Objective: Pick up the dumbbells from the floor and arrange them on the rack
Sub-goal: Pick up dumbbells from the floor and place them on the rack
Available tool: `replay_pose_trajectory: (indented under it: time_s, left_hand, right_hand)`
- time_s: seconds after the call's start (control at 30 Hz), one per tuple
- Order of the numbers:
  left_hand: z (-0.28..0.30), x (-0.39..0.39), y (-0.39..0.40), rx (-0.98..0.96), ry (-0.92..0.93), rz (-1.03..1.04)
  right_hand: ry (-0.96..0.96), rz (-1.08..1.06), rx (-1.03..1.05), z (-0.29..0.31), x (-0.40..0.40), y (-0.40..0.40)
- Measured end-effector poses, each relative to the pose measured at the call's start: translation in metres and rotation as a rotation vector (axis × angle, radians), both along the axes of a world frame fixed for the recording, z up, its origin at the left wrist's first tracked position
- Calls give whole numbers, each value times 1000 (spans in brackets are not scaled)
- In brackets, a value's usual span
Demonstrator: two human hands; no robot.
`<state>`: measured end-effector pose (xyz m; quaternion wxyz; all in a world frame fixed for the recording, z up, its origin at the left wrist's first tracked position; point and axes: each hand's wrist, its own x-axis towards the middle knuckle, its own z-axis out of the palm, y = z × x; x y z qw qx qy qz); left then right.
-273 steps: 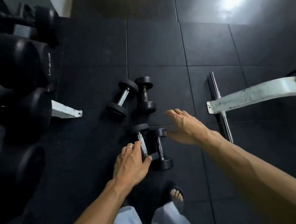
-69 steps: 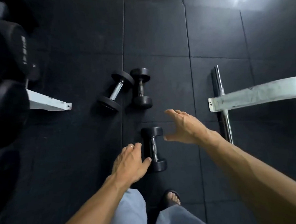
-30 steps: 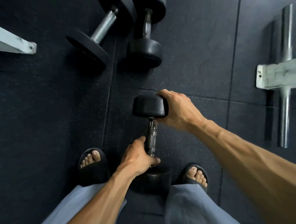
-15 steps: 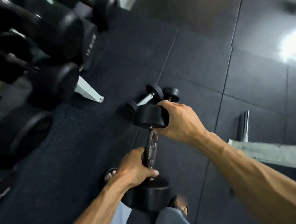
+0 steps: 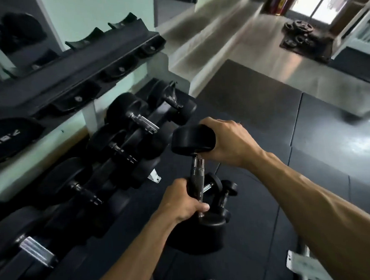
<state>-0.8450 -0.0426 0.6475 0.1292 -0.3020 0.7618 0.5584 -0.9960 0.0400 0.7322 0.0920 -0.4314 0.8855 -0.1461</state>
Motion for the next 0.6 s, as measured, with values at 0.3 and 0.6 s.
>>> replay_pose_trajectory:
  time_s: [0.3, 0.6]
  left_hand:
    - [54, -61, -77, -7, 32, 194]
    - [74, -91, -174, -35, 51, 381]
  right_hand:
    - [70, 247, 6, 53, -75, -113]
    - [14, 444, -51, 61, -115, -244]
